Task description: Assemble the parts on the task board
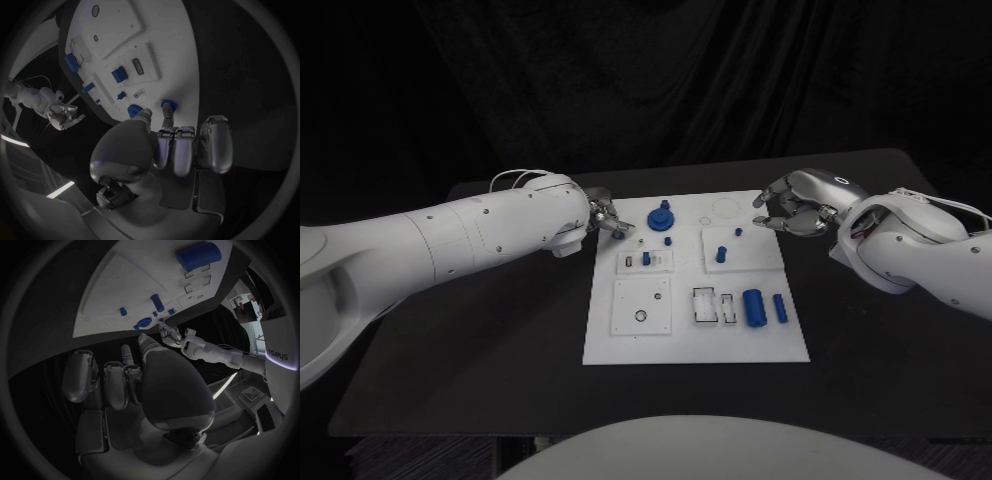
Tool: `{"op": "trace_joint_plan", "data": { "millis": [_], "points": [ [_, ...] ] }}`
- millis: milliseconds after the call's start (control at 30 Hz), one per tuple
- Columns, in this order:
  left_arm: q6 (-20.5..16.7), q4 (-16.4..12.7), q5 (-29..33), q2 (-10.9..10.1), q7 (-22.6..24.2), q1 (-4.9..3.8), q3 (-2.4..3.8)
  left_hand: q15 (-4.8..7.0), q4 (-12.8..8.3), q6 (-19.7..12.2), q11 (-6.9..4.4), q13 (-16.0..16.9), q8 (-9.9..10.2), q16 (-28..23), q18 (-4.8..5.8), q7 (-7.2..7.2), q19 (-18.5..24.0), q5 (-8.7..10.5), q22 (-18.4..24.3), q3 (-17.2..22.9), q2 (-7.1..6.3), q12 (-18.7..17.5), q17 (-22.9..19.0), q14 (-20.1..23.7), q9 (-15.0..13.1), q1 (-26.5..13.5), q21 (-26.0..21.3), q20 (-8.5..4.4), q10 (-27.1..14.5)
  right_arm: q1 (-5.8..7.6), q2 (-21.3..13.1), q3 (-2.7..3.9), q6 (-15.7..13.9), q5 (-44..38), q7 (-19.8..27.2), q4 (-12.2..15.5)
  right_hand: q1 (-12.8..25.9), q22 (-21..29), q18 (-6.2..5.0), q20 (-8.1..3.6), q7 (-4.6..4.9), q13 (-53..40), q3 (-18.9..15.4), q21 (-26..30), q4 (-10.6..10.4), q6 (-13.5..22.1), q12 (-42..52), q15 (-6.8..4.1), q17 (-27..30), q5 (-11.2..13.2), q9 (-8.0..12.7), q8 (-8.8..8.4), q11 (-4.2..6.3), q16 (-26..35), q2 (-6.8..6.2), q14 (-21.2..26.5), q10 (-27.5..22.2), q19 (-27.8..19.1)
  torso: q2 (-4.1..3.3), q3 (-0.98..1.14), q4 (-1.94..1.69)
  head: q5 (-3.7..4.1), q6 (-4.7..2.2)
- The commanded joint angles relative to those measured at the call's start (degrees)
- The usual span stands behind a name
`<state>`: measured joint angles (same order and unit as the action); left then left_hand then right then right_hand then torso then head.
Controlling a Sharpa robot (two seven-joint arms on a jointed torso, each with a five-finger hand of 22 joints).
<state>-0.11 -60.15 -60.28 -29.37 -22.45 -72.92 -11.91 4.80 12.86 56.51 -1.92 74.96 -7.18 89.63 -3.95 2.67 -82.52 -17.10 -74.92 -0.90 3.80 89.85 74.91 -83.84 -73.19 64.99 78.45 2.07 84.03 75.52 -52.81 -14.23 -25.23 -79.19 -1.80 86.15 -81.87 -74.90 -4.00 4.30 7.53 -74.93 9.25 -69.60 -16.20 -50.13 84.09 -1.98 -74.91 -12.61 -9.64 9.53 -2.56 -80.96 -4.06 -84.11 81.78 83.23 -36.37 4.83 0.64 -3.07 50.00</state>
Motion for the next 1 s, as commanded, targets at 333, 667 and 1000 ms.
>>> {"op": "trace_joint_plan", "data": {
  "millis": [333, 667, 1000],
  "points": [
    [-6.6, -2.2, 0.5, -1.8, 7.6, 0.28, -0.04, -0.24, -0.5, 1.2, 0.36, 15.0, -0.9, 0.4, 0.22, -0.18, -0.1, 2.41, -3.9, -0.7, -0.72, 0.1, 15.1, -6.2, -1.6, 0.2, 0.6, -0.19, 6.0, -0.15, -0.3, 0.04, 0.5, -0.1, -0.4, 0.2, -0.4, -9.4, -0.29, 0.17, -0.05, -5.9, 0.3, 0.3, -0.2, -0.3, -0.3, 0.4, -4.5, -0.4, 0.0, -0.24, -0.01, 0.4, 0.32, -2.7, -0.4, -0.2, 0.01, -0.07, 0.01, -0.16, 0.0],
    [-16.8, -8.5, -7.7, -6.6, 14.2, 0.31, -0.07, -0.49, -2.2, -2.6, 0.75, 15.0, -0.3, 0.4, 0.28, 0.39, -0.2, 2.33, -4.4, -0.1, -0.93, 0.1, 15.1, -6.2, -2.6, 3.7, 0.6, -0.12, 6.0, -0.14, -1.2, 0.05, 0.0, -0.1, -0.3, 0.6, -0.4, -9.3, -0.29, 0.19, -0.04, -5.8, 0.3, 0.4, -0.2, -0.3, -0.3, 0.42, -4.4, -0.4, 0.1, -0.29, -0.03, 0.4, 0.3, -2.7, -0.4, -0.3, 0.1, -0.01, -0.07, -0.75, 0.0],
    [-14.5, -8.9, -17.9, -9.6, 26.1, 0.38, -0.19, -2.17, -8.9, -16.2, 2.29, 15.0, 3.8, 0.4, 1.68, 2.84, -2.3, 8.38, -9.3, 9.5, -3.17, 0.1, 15.1, -6.2, 29.2, 18.2, 4.8, 1.63, 6.0, -0.14, -1.1, 0.05, 0.3, -0.1, -0.3, 0.5, -0.4, -9.4, -0.29, 0.2, -0.04, -5.9, 0.3, 0.4, -0.2, -0.3, -0.3, 0.42, -4.4, -0.4, 0.1, -0.3, -0.02, 0.4, 0.28, -2.7, -0.3, -0.2, -0.07, -0.04, 0.03, -1.08, 0.0]
  ]
}}
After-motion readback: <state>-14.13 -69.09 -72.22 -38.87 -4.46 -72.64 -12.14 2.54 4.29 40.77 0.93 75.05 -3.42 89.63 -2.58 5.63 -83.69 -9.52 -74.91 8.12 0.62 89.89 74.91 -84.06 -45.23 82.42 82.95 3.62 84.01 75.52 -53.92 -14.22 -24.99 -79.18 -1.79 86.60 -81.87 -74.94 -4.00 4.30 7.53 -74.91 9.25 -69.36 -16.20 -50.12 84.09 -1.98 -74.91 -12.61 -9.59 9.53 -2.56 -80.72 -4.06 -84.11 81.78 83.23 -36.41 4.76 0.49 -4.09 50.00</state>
